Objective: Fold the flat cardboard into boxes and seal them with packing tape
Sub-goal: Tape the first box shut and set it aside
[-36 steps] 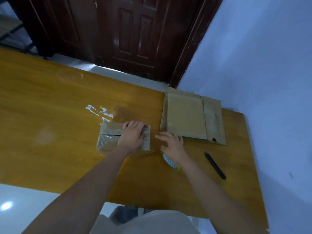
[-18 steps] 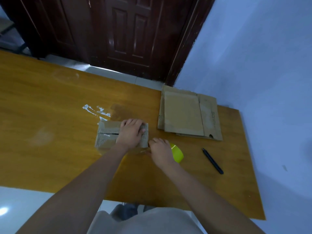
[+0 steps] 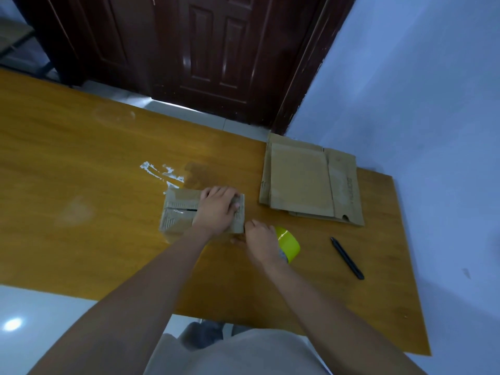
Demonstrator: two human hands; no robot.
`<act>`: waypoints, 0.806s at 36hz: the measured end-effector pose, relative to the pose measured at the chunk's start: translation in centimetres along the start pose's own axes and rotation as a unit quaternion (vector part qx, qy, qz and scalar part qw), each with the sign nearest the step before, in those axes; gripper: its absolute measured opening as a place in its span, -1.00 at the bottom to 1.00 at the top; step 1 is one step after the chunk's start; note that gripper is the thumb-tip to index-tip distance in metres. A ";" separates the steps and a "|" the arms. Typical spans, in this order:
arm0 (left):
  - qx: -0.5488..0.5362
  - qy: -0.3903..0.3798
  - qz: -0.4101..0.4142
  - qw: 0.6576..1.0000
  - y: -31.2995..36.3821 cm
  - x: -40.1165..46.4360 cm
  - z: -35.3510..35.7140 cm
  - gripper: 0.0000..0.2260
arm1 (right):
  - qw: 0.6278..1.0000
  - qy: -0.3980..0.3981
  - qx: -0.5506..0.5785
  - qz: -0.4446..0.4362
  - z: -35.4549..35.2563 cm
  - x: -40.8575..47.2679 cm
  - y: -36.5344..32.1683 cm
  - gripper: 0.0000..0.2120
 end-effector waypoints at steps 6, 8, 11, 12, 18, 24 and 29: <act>0.003 0.011 0.005 1.000 0.1 -0.1 -0.1 -0.72 | 1.000 -0.001 -0.027 -0.016 0.4 0.1 -0.2 -0.62; 0.002 0.019 0.006 1.000 0.2 -0.1 -0.2 -0.78 | 0.999 -0.004 -0.024 -0.021 0.7 0.1 -0.1 -0.67; 0.004 0.025 0.004 1.000 0.2 -0.1 -0.2 -0.79 | 0.999 0.001 -0.014 -0.031 0.5 0.2 0.2 -0.70; 0.007 0.023 0.004 1.000 0.2 -0.1 -0.2 -0.79 | 0.999 0.005 -0.013 -0.037 0.4 0.2 0.2 -0.71; 0.008 0.026 0.005 1.000 0.2 -0.2 -0.2 -0.79 | 0.997 0.021 0.015 -0.074 0.0 0.1 0.3 -0.78; 0.014 0.025 0.006 1.000 0.2 -0.1 -0.3 -0.78 | 0.994 0.009 0.063 -0.085 -0.2 0.4 0.7 -0.80; 0.014 0.028 0.008 0.999 0.3 -0.1 -0.3 -0.79 | 0.991 0.000 0.090 -0.102 -0.6 0.7 0.9 -0.80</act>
Point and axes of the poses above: each hand's wrist, its own x-axis towards the middle knuckle, its own z-axis out of the palm, y = z × x, the point moved 8 cm from there along x, towards the middle knuckle
